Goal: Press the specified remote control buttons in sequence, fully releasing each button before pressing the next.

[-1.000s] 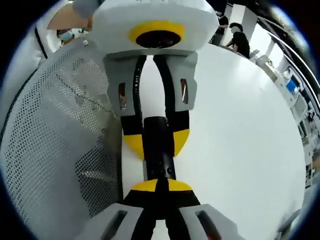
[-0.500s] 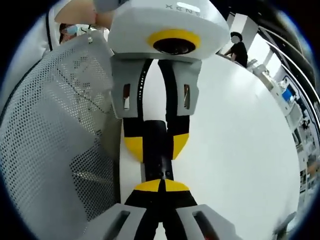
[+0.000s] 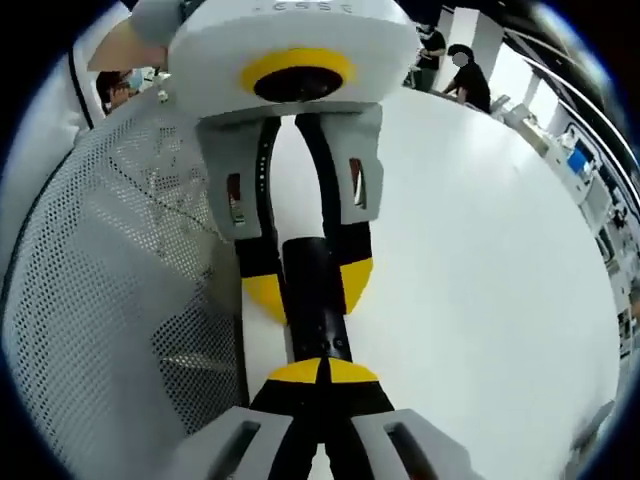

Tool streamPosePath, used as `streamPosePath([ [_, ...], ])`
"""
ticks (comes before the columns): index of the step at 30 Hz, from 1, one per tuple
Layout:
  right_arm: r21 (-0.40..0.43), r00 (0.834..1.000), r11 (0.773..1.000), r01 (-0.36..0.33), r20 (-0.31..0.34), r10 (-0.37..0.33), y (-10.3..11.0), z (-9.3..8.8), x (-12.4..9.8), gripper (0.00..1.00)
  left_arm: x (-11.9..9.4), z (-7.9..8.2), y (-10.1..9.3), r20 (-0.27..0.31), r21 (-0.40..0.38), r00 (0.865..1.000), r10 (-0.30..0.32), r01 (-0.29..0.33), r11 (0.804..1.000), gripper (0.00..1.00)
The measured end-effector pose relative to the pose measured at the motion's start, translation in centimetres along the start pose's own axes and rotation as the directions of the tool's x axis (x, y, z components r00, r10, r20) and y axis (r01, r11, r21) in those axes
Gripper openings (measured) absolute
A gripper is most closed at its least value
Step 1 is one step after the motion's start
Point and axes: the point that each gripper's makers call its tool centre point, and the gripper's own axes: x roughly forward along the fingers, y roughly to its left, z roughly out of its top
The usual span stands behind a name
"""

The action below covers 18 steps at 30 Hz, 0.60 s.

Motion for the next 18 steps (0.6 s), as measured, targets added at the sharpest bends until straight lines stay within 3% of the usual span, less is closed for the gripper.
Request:
streamPosePath([
  [7, -0.066, 1.000, 0.998, 0.007, 0.009, -0.006, 0.2, 0.0, -0.2, 0.00, 0.0, 0.0, 0.0, -0.013, 0.002, 1.000, -0.004, 0.004, 1.000, 0.24],
  [18, -0.037, 1.000, 0.999, -0.001, -0.011, 0.000, -0.1, -1.0, -0.6, 0.00, 0.0, 0.0, 0.1, -0.010, -0.012, 1.000, -0.010, 0.010, 1.000, 0.24],
])
